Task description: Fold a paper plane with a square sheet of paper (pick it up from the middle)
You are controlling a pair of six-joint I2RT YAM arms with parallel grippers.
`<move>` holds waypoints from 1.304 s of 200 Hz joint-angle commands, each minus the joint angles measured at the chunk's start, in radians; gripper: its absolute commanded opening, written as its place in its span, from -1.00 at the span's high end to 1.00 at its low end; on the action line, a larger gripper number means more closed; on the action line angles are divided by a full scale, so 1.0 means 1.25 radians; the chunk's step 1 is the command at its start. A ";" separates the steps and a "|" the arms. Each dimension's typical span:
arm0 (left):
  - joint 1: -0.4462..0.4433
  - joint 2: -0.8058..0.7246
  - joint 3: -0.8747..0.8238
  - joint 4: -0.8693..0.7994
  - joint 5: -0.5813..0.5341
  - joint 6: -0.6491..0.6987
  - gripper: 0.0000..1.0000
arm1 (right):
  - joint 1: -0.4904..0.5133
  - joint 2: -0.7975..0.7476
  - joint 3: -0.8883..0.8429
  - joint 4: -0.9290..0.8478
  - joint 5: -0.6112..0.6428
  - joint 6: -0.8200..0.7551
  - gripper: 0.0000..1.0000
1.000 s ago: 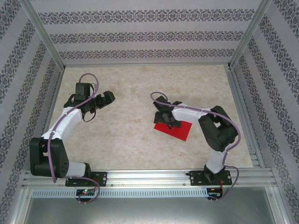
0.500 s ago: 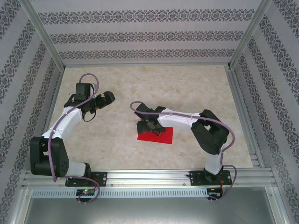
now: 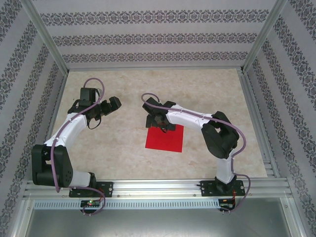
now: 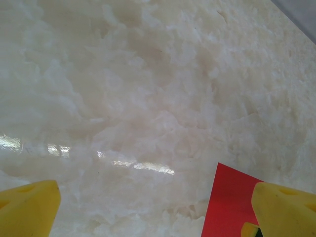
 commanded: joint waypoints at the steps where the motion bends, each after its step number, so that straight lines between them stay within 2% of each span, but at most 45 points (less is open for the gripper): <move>1: -0.012 0.006 0.005 -0.009 -0.010 0.004 -1.00 | -0.012 0.001 -0.012 -0.055 0.021 0.024 -0.96; 104: -0.012 0.028 0.008 -0.014 -0.002 0.003 -1.00 | -0.014 0.079 -0.029 -0.034 -0.081 0.021 -0.96; 191: -0.012 0.039 0.009 -0.020 -0.006 0.002 -1.00 | -0.016 0.128 -0.075 -0.016 -0.093 0.023 -0.71; 211: -0.012 0.042 0.010 -0.019 -0.003 0.000 -1.00 | -0.017 0.108 -0.076 0.010 -0.099 0.016 -0.60; 237: -0.013 0.043 0.009 -0.019 0.002 -0.006 -1.00 | -0.010 0.065 -0.063 0.065 -0.120 -0.009 -0.32; 252: -0.013 0.043 0.004 -0.014 0.010 -0.010 -1.00 | -0.002 0.034 -0.059 0.113 -0.136 -0.026 -0.05; 261: -0.014 0.043 0.001 -0.011 0.017 -0.015 -1.00 | -0.001 0.014 -0.064 0.163 -0.165 -0.036 0.18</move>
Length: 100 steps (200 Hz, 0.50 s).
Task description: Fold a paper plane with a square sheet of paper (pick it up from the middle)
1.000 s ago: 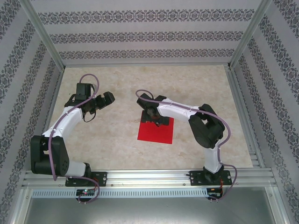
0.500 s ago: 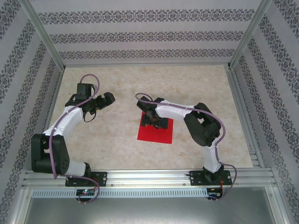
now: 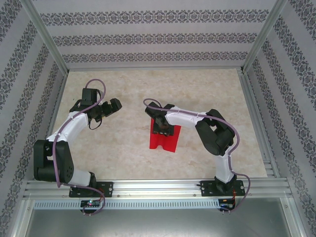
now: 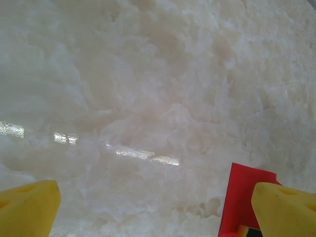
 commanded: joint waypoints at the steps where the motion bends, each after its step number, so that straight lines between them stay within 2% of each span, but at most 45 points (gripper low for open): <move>1: -0.014 0.005 0.000 -0.003 0.018 -0.014 -1.00 | 0.010 -0.039 -0.019 0.146 -0.086 -0.030 0.20; 17: -0.017 0.006 -0.002 -0.001 0.025 -0.019 -1.00 | 0.010 -0.083 -0.048 0.263 -0.156 -0.032 0.44; 27: -0.019 0.008 -0.004 0.000 0.030 -0.020 -1.00 | 0.010 -0.107 -0.071 0.345 -0.200 -0.029 0.50; 72: -0.033 0.012 -0.012 0.019 0.052 -0.038 -1.00 | -0.005 -0.155 -0.191 0.661 -0.361 0.046 0.52; 85: -0.039 0.015 -0.017 0.026 0.058 -0.043 -1.00 | -0.013 -0.148 -0.220 0.699 -0.371 0.062 0.52; 100: -0.045 0.016 -0.024 0.036 0.065 -0.050 -1.00 | -0.019 -0.133 -0.228 0.672 -0.354 0.050 0.50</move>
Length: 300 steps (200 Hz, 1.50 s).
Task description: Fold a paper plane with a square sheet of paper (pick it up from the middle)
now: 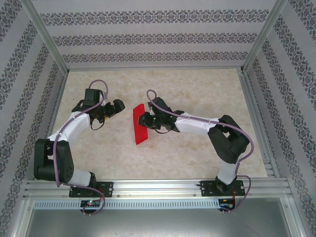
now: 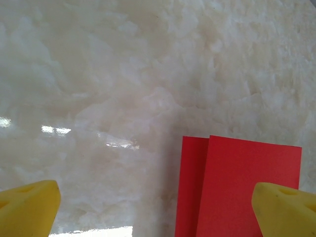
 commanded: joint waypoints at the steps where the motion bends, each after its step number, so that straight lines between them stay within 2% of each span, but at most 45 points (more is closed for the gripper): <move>1: -0.016 0.010 -0.019 0.035 0.026 -0.023 -1.00 | -0.015 0.016 -0.032 0.083 -0.042 0.022 0.50; 38: -0.041 0.028 -0.023 0.043 0.032 -0.029 -1.00 | -0.017 0.061 0.003 -0.052 0.031 -0.059 0.43; 58: -0.053 0.036 -0.024 0.045 0.032 -0.032 -1.00 | -0.016 0.074 0.030 -0.143 0.097 -0.108 0.31; 91: -0.066 0.042 -0.026 0.049 0.033 -0.035 -1.00 | -0.012 0.082 0.073 -0.265 0.201 -0.174 0.00; 116: -0.078 0.047 -0.036 0.056 0.041 -0.044 -0.97 | -0.011 0.092 0.078 -0.288 0.217 -0.195 -0.06; 141: -0.085 0.061 -0.056 0.093 0.090 -0.059 -0.71 | -0.009 0.108 0.075 -0.298 0.217 -0.204 -0.07; 162: -0.094 0.082 -0.064 0.124 0.137 -0.063 -0.30 | -0.004 0.125 0.081 -0.315 0.221 -0.218 -0.07; 177: -0.103 0.098 -0.065 0.146 0.163 -0.064 -0.09 | -0.001 0.137 0.087 -0.327 0.224 -0.228 -0.07; 214: -0.141 0.135 -0.065 0.190 0.199 -0.073 0.21 | 0.004 0.152 0.094 -0.334 0.219 -0.228 -0.15; 258: -0.184 0.214 -0.033 0.228 0.200 -0.094 0.57 | 0.010 0.166 0.101 -0.337 0.228 -0.222 -0.21; 300: -0.211 0.272 0.002 0.244 0.205 -0.101 0.76 | 0.011 0.167 0.098 -0.333 0.229 -0.222 -0.21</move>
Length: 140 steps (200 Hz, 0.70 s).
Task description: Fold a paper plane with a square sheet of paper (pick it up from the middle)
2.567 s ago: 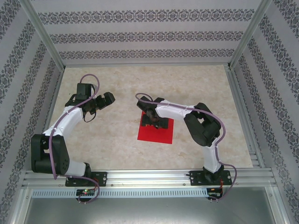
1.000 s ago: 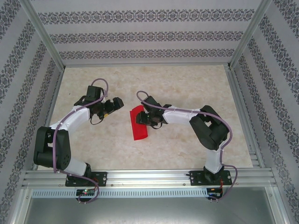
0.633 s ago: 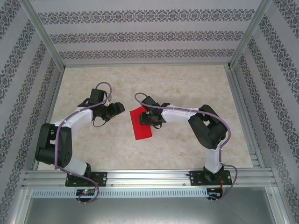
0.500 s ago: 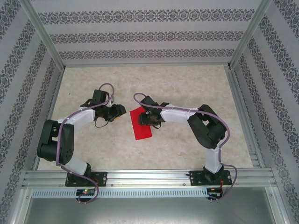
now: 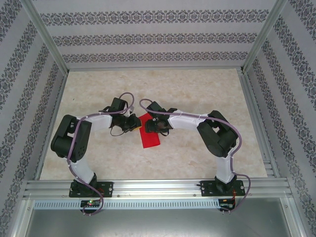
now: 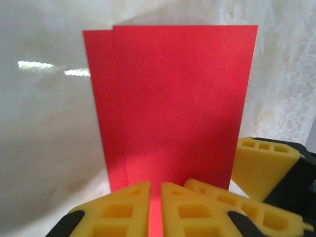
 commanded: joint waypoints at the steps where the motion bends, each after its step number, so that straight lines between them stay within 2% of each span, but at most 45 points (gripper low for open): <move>1: -0.015 0.018 0.032 0.053 0.017 -0.010 0.76 | 0.006 0.049 -0.009 -0.017 0.013 -0.007 -0.21; 47: -0.025 0.053 0.030 0.043 0.000 -0.008 0.85 | 0.007 0.038 -0.018 0.004 -0.008 -0.006 -0.18; 81: -0.029 0.072 0.043 -0.022 -0.039 0.017 0.88 | 0.001 0.006 -0.022 0.018 -0.037 -0.006 -0.16; 140: -0.029 0.089 0.063 -0.109 -0.090 0.043 0.92 | -0.057 -0.080 -0.073 0.109 -0.207 0.017 -0.16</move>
